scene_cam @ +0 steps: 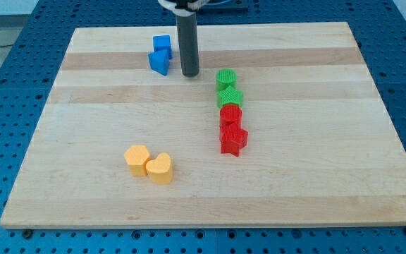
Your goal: Take the yellow hexagon towards the blue triangle
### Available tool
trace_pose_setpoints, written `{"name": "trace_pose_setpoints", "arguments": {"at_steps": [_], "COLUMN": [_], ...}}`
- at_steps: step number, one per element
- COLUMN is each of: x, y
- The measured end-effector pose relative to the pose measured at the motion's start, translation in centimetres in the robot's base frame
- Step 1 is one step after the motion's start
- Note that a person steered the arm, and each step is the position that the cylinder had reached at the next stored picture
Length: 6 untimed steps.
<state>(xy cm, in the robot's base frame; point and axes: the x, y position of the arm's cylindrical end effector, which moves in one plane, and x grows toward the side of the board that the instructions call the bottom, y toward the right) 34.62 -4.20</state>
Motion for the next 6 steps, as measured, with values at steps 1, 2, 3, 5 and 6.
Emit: {"name": "trace_pose_setpoints", "arguments": {"at_steps": [1, 2, 3, 5, 6], "x": [4.3, 8.7, 13.9, 22.4, 22.5], "y": [-1.7, -5.2, -10.3, -12.0, -10.1]}}
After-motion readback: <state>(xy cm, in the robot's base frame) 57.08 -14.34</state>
